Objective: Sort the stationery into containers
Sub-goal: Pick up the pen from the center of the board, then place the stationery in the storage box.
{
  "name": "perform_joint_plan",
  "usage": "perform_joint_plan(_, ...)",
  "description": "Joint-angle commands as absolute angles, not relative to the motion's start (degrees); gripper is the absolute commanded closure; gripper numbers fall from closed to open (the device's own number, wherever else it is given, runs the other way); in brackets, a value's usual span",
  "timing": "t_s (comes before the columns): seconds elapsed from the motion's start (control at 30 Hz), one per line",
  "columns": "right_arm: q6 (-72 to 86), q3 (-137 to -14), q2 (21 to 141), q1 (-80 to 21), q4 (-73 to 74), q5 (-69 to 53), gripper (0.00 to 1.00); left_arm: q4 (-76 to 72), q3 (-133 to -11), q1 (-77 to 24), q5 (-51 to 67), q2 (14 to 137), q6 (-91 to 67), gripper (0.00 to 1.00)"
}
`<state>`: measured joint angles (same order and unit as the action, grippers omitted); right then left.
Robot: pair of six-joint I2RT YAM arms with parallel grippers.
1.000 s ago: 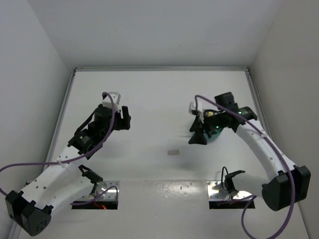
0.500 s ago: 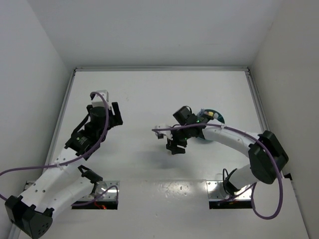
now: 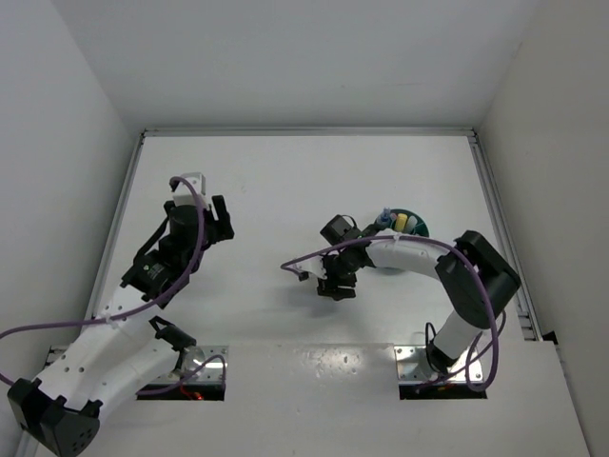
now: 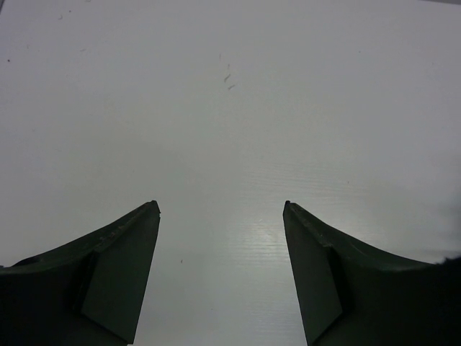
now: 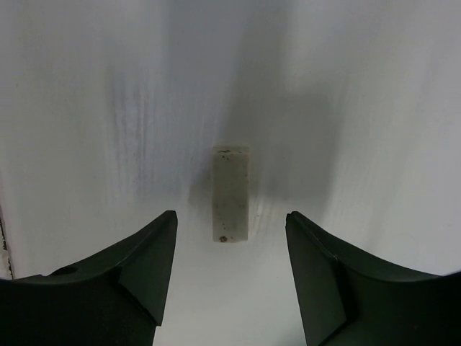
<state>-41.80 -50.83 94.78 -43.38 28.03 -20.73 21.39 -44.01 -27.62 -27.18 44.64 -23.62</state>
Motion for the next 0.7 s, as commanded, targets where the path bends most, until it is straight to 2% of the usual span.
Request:
perform_joint_plan(0.0,-42.0,-53.2,96.2,-44.3,26.7,-20.0,0.39,20.8,-44.0,-26.9,-26.6,43.3,-23.7,0.25)
perform_joint_plan(0.17,-40.8,-53.2,98.3,-45.4,26.2,-19.1,0.41,20.8,-44.0,-26.9,-26.6,43.3,-23.7,0.25)
perform_joint_plan(0.23,-40.3,-53.7,99.9,-45.4,26.2,-18.4,0.45,20.8,-44.0,-26.9,-26.6,43.3,-23.7,0.25)
perform_joint_plan(0.37,-39.7,-54.4,101.4,-45.4,26.7,-17.8,0.62,20.8,-44.0,-26.9,-26.6,43.3,-23.7,0.25)
perform_joint_plan(0.47,-39.1,-55.0,102.0,-45.4,26.7,-17.3,0.84,20.8,-44.0,-26.9,-26.6,43.3,-23.7,0.25)
perform_joint_plan(0.5,-38.2,-55.0,101.1,-45.4,27.2,-16.8,0.94,20.8,-44.0,-26.9,-26.6,43.3,-23.7,0.25)
perform_joint_plan(0.57,-34.6,-56.6,97.0,-44.9,27.2,-16.8,1.0,20.8,-44.0,-26.9,-26.6,43.3,-23.7,0.25)
perform_joint_plan(0.67,-24.1,-59.6,90.9,-44.3,25.5,-11.7,1.0,20.8,-44.0,-26.9,-26.1,42.8,-23.7,0.25)
